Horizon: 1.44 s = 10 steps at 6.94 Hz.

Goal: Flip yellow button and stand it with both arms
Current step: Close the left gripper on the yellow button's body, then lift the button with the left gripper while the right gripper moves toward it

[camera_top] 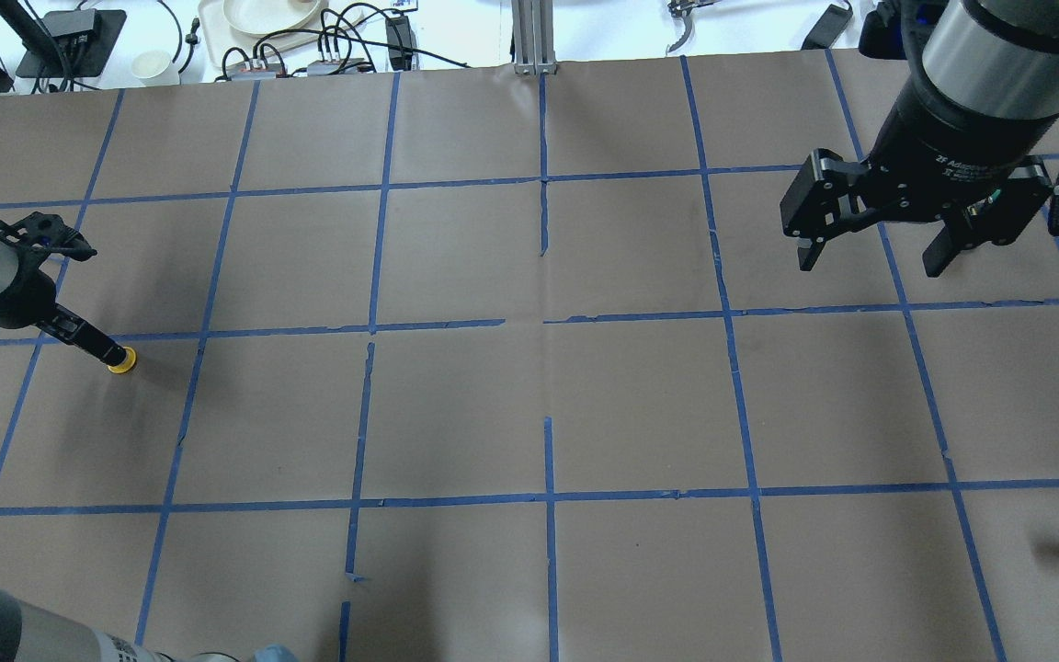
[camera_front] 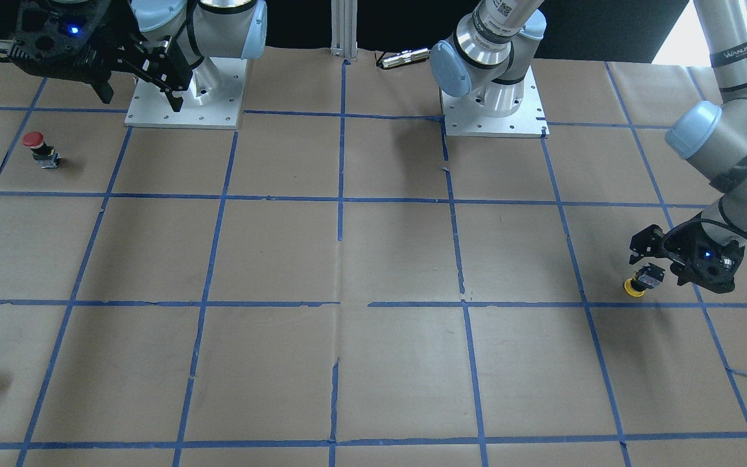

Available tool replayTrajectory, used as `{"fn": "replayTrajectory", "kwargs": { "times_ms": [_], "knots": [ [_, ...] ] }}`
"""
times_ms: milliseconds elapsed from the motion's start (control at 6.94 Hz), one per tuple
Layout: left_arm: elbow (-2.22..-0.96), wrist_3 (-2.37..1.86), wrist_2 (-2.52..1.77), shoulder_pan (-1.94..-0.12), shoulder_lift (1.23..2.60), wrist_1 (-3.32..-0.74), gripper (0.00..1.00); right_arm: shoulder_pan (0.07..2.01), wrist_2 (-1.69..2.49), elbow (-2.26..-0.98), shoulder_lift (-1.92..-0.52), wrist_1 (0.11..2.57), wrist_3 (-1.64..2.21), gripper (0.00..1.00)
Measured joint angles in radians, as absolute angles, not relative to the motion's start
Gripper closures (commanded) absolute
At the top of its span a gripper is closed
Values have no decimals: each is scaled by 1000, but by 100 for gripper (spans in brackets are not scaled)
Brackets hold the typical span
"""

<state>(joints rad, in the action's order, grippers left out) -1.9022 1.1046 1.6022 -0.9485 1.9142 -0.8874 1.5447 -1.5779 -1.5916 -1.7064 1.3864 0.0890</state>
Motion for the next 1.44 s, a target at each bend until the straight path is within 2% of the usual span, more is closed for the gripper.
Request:
{"fn": "replayTrajectory", "kwargs": {
  "times_ms": [720, 1008, 1441],
  "knots": [
    [-1892, 1091, 1536, -956, 1852, -917, 98, 1544, -1576, -1593, -1717, 1379, 74, 0],
    [-1894, 986, 1348, -990, 1732, -1140, 99, 1543, -1563, -1604, -1727, 1384, 86, 0],
    [-1904, 685, 1020, -1162, 1556, -1349, 99, 1531, -1412, -1595, -1721, 1416, 215, 0]
  ]
}}
